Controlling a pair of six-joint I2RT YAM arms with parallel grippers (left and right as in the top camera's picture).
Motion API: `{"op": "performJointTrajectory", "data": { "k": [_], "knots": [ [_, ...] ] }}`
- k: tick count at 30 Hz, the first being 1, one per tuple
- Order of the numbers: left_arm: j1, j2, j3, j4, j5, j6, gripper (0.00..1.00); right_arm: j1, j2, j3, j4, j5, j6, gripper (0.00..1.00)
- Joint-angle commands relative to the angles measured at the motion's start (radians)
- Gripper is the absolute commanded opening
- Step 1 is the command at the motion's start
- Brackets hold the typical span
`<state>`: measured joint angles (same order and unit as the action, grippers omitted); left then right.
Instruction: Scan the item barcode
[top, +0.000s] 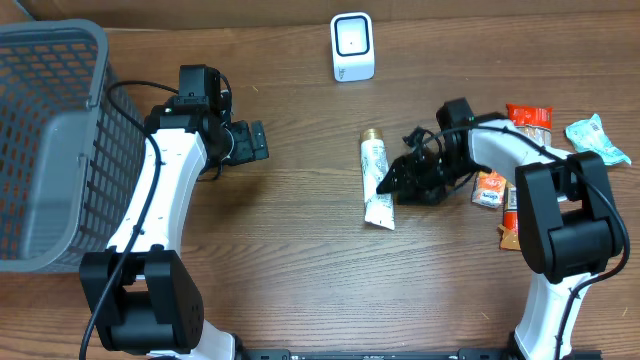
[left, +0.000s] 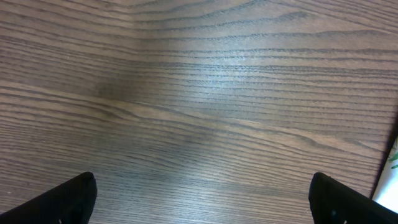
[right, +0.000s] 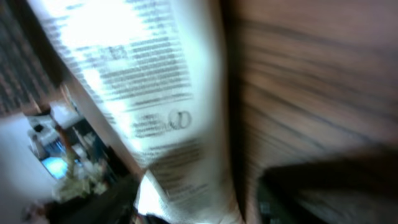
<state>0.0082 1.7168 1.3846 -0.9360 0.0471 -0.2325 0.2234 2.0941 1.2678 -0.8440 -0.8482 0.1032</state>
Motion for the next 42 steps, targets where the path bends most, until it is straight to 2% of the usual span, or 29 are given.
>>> {"op": "performJointTrajectory", "data": {
  "k": [1,3,8,11,12,13,16,25,28,30,32,34,38,42],
  "knots": [
    [-0.002,-0.009,0.011,0.0,-0.006,0.019,1.0,0.001,-0.008,-0.032,0.017,-0.036,0.047,0.44],
    [-0.002,-0.009,0.011,0.0,-0.006,0.019,1.0,0.001,-0.01,-0.029,0.026,-0.031,0.049,0.21],
    [-0.002,-0.009,0.011,0.0,-0.006,0.019,1.0,0.026,-0.082,0.055,-0.032,0.23,0.153,0.04],
    [-0.002,-0.009,0.011,0.0,-0.006,0.019,1.0,0.087,-0.154,0.139,-0.121,0.531,0.212,0.04],
    [-0.002,-0.009,0.011,0.0,-0.006,0.019,1.0,0.14,-0.177,0.187,-0.172,0.712,0.253,0.04],
    [-0.002,-0.009,0.011,0.0,-0.006,0.019,1.0,0.226,-0.181,0.238,-0.242,0.979,0.32,0.04],
    [-0.002,-0.009,0.011,0.0,-0.006,0.019,1.0,0.363,-0.151,0.246,-0.307,1.298,0.395,0.04],
    [-0.002,-0.009,0.011,0.0,-0.006,0.019,1.0,0.592,0.122,0.247,-0.455,1.509,0.425,0.04],
    [-0.002,-0.009,0.011,0.0,-0.006,0.019,1.0,0.653,0.139,0.247,-0.448,1.492,0.425,0.39],
    [-0.002,-0.009,0.011,0.0,-0.006,0.019,1.0,0.694,0.139,0.262,-0.449,1.473,0.425,0.73],
    [-0.002,-0.009,0.011,0.0,-0.006,0.019,1.0,0.721,0.138,0.294,-0.453,1.442,0.445,0.84],
    [-0.002,-0.009,0.011,0.0,-0.006,0.019,1.0,0.726,0.129,0.35,-0.484,1.421,0.505,0.91],
    [-0.002,-0.009,0.011,0.0,-0.006,0.019,1.0,0.673,0.059,0.437,-0.516,1.353,0.51,0.92],
    [-0.002,-0.009,0.011,0.0,-0.006,0.019,1.0,0.624,-0.024,0.45,-0.508,1.227,0.312,0.92]
  ]
}}
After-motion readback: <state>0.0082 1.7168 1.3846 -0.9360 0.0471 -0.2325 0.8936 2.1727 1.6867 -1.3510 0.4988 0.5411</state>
